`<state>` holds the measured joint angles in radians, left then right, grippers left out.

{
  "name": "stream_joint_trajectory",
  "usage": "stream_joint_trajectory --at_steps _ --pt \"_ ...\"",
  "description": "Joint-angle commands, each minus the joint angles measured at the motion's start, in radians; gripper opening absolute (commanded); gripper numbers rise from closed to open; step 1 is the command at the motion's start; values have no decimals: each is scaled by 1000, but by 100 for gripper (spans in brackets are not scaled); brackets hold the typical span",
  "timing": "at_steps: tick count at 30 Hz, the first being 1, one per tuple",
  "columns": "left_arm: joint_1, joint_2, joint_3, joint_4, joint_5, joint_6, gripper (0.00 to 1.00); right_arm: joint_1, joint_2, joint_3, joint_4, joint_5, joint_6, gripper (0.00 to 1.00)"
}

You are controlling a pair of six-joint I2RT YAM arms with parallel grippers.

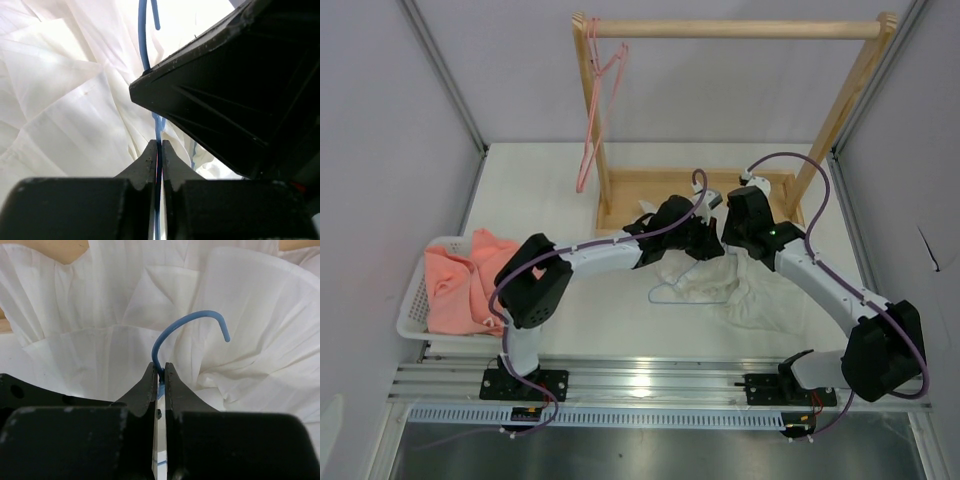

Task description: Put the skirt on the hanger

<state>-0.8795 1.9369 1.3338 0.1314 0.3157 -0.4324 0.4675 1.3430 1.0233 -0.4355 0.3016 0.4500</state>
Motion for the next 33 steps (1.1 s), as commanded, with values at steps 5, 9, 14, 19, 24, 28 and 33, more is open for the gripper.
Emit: stream_joint_trajectory --at_steps 5,9,14,19,24,28,33 --pt "-16 -240 -51 -70 -197 21 38 -7 -80 -12 56 88 -14 0" --pt "-12 -367 -132 -111 -358 20 43 -9 -100 -32 72 85 -24 0" --pt "10 -481 -205 -185 -441 -16 45 -12 -100 -29 61 109 -22 0" --pt "4 -705 -508 46 -399 -40 43 -10 -87 -12 57 114 -22 0" --pt "-59 -828 -755 175 -417 -100 43 -13 -70 7 38 123 -22 0" --pt "-140 -863 -915 358 -545 -232 43 -26 -64 15 35 114 -20 0" --pt "-245 -794 -969 531 -720 -350 45 -41 -51 32 20 102 -8 0"
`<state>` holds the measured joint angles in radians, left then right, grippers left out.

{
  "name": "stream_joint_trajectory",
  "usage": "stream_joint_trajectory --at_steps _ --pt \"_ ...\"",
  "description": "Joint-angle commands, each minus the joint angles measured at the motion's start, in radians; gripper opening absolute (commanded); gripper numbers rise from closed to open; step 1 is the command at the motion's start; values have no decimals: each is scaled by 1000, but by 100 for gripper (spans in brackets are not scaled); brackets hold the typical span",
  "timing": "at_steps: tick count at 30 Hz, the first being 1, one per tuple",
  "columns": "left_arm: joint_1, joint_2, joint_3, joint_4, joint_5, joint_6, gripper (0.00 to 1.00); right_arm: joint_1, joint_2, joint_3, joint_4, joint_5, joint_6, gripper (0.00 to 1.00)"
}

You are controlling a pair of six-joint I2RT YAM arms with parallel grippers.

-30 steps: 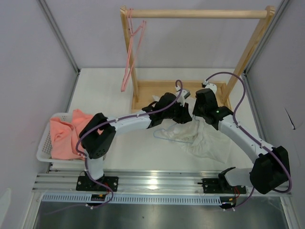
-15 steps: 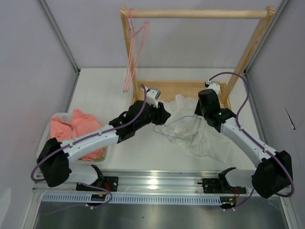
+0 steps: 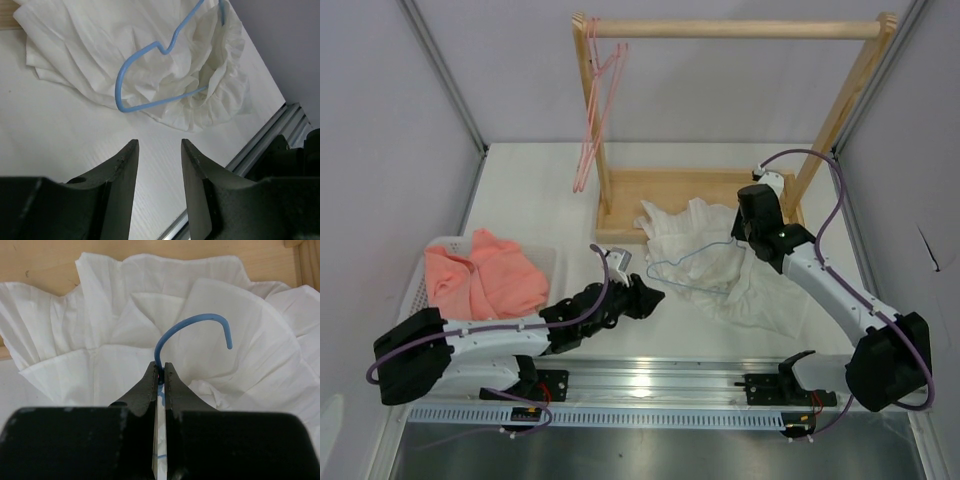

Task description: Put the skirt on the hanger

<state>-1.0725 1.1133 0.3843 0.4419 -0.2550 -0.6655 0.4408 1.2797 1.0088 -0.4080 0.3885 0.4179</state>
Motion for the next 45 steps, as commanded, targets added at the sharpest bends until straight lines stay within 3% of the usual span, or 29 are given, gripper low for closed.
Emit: stream_joint_trajectory --at_steps 1,3,14,25,45 --pt "-59 37 -24 236 -164 -129 46 -16 17 56 -11 13 24 0" --pt "-63 95 -1 215 -185 -179 46 -22 18 62 -20 13 21 0" --pt "-121 450 103 506 -216 -164 47 -59 52 111 -75 -5 47 0" --pt "-132 562 315 284 -302 -144 43 -68 61 117 -77 -22 48 0" --pt "-172 553 318 142 -392 -131 38 -85 67 111 -66 -59 53 0"
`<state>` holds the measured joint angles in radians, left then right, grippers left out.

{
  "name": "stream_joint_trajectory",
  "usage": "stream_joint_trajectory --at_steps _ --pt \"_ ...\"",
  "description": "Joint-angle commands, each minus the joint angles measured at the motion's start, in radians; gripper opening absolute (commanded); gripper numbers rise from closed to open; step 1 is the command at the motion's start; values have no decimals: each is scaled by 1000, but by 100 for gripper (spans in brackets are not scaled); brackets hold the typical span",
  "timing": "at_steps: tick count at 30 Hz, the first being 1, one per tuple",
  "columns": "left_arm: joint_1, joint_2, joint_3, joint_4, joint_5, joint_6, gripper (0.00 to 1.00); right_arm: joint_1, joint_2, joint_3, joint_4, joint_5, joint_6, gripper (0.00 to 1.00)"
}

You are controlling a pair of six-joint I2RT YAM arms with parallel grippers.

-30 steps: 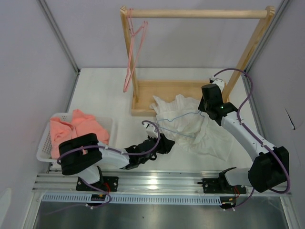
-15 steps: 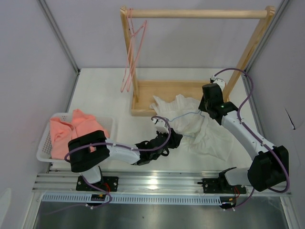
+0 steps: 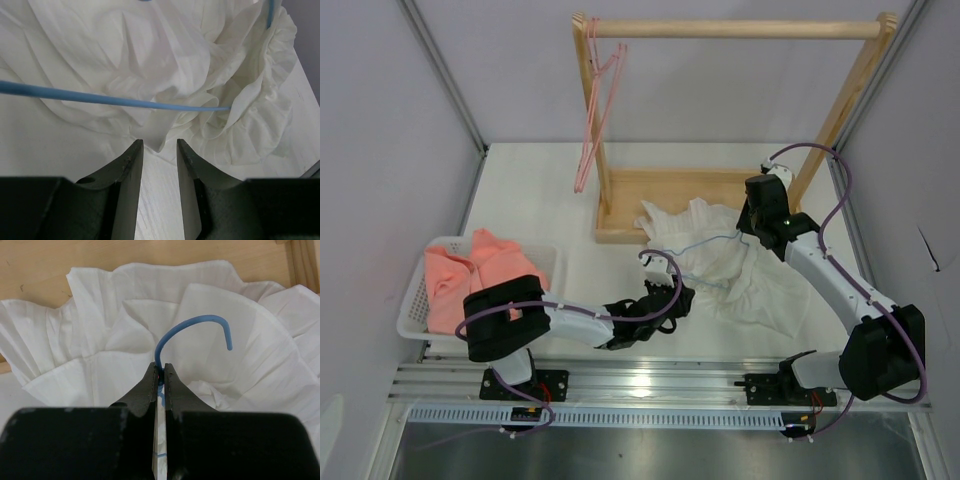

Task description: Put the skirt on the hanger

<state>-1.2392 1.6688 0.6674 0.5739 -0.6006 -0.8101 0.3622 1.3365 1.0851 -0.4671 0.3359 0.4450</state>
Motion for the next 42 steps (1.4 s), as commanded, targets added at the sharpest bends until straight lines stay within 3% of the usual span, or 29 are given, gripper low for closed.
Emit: stream_joint_trajectory --at_steps 1,24,42 --pt "-3 2 38 11 -51 20 38 -8 12 35 -5 -8 27 0" --pt "27 82 138 -138 -48 0 28 -9 21 38 -8 -25 21 0" --pt "27 112 176 -217 -60 0 33 -12 24 36 -4 -34 27 0"
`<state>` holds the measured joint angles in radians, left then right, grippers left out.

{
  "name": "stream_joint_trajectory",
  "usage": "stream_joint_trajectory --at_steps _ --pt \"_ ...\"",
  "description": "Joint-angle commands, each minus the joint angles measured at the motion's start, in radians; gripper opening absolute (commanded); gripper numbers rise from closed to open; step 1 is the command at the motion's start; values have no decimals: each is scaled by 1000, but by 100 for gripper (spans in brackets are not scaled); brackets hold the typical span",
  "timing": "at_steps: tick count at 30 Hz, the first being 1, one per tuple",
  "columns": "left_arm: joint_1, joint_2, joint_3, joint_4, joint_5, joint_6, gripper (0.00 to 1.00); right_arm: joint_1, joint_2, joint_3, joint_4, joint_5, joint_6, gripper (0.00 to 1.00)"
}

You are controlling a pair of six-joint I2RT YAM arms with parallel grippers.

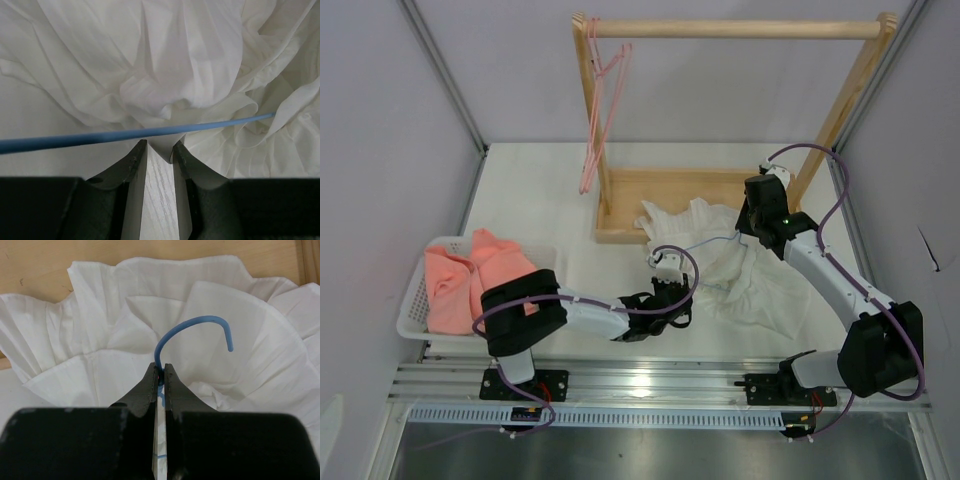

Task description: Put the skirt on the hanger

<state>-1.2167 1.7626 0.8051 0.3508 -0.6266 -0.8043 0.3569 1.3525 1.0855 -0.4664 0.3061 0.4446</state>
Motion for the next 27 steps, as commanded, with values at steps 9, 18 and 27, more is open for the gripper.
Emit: stream_joint_trajectory --at_steps 9,18,27 --pt "5 28 65 17 -102 -27 31 -3 16 34 -8 -19 31 0" --pt "19 47 83 -12 -105 -47 19 -3 14 31 -8 -16 28 0" --pt "86 -83 -22 -18 -55 -46 0 -4 -12 -1 49 24 -6 0"
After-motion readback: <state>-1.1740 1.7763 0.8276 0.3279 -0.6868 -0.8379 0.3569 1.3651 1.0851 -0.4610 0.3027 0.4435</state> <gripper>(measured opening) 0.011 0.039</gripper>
